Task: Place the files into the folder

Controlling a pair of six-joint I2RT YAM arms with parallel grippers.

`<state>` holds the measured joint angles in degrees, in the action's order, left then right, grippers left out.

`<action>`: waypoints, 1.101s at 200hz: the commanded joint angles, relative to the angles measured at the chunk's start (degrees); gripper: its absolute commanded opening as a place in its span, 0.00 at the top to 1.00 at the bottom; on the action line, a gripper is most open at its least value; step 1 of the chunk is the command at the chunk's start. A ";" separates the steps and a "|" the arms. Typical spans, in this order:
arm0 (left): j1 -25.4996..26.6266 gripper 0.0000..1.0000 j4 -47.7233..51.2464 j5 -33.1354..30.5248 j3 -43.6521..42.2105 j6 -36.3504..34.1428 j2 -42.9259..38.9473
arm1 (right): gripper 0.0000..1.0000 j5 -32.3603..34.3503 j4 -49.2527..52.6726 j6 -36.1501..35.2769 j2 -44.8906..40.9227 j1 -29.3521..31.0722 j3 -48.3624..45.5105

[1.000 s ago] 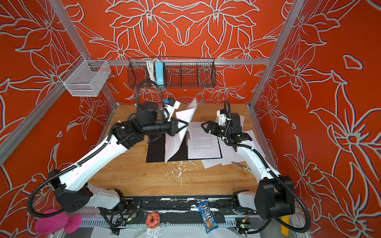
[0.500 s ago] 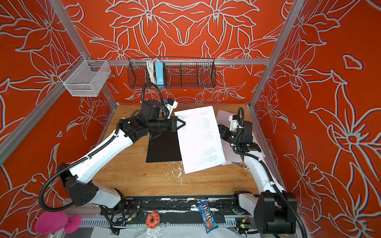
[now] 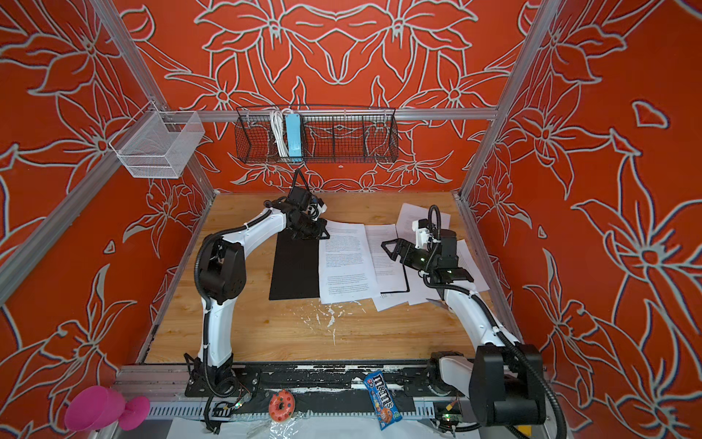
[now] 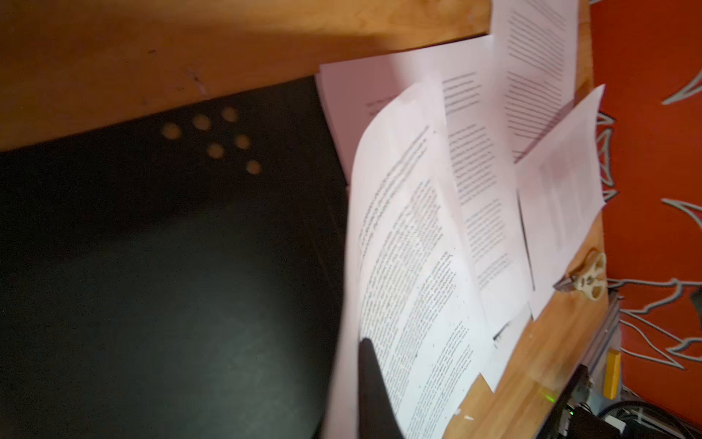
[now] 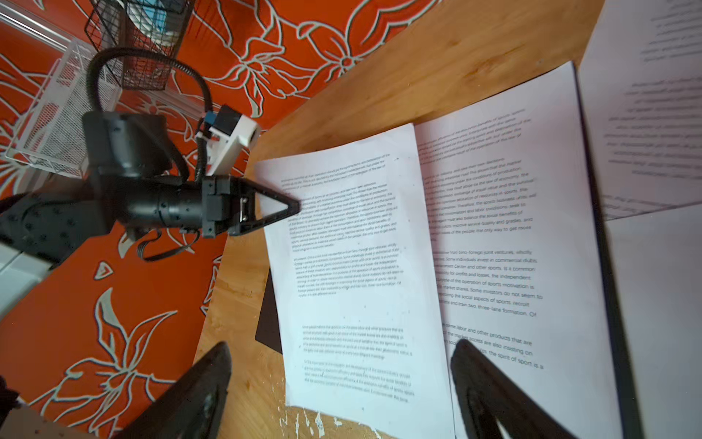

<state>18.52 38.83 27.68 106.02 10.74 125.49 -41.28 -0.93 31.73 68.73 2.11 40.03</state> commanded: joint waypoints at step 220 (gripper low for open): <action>-3.23 1.00 5.76 -5.43 4.51 -3.59 6.88 | 0.47 -2.94 -1.81 -4.83 40.79 12.83 20.87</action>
<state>15.64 44.49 20.95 110.67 6.90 132.31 -42.96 -1.56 26.50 107.70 14.87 58.74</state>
